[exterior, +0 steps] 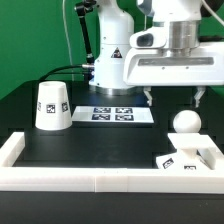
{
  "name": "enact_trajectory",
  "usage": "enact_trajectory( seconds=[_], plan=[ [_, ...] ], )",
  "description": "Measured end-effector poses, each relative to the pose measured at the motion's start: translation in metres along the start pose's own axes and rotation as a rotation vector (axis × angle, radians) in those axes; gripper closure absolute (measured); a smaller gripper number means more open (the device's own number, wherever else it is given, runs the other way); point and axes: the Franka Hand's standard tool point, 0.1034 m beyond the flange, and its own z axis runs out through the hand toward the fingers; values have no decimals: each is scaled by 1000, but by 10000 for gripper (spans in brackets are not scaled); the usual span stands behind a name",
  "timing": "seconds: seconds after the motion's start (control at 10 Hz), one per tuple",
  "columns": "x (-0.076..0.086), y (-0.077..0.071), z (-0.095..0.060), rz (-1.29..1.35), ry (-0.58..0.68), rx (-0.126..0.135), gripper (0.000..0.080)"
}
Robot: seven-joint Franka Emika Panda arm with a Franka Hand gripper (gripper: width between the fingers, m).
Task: Assemble lamp
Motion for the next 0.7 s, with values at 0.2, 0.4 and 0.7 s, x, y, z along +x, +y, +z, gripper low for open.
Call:
enact_trajectory(
  seconds=[0.2, 0.4, 0.7],
  plan=[
    [-7, -8, 2, 134, -9, 4, 101],
    [-14, -17, 4, 281, -17, 13, 101],
    [-13, -14, 3, 231, -35, 8, 101]
  ],
)
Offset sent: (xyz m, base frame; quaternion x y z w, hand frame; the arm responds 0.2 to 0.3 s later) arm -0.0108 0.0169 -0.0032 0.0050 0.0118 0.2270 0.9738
